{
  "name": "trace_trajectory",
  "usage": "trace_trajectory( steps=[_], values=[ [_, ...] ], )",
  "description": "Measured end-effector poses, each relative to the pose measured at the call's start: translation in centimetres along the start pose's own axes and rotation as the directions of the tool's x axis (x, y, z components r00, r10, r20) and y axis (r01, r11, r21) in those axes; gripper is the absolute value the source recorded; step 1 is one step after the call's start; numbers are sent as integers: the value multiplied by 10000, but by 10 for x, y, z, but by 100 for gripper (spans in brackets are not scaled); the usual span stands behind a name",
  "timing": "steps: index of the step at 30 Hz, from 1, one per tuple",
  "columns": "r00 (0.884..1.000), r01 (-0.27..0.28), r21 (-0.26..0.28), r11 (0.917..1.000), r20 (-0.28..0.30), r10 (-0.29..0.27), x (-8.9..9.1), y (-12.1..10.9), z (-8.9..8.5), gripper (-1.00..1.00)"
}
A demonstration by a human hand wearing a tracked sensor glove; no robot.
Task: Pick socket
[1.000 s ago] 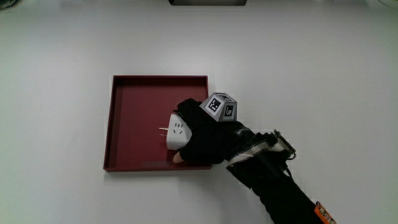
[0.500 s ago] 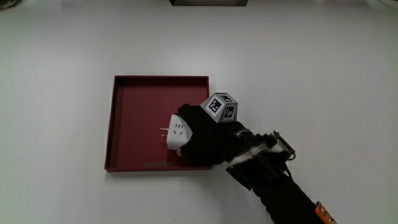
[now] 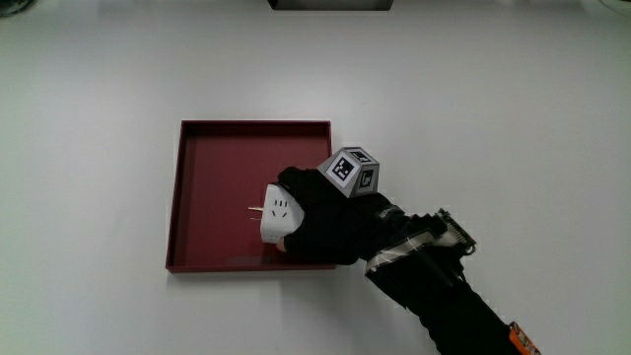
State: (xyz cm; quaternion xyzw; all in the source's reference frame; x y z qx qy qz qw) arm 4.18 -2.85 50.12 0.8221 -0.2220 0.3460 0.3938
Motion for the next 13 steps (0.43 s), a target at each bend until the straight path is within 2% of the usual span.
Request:
trace_trajectory(
  steps=[4, 5, 6, 9, 10, 13],
  values=[
    [9997, -245, 23, 9997, 60, 245, -8, -10, 14, 100],
    [9998, -189, 167, 9997, 115, 187, -10, -13, 18, 100],
    [9993, -386, 55, 9992, -1, 386, -12, -17, 22, 100],
    [9984, -555, 288, 9980, 70, 553, -15, -26, 34, 100],
    [9881, -1338, -63, 9910, -768, 1330, -3, -21, 32, 100],
    [9817, -1729, 318, 9844, -750, 1748, -3, -30, 45, 100]
  ],
)
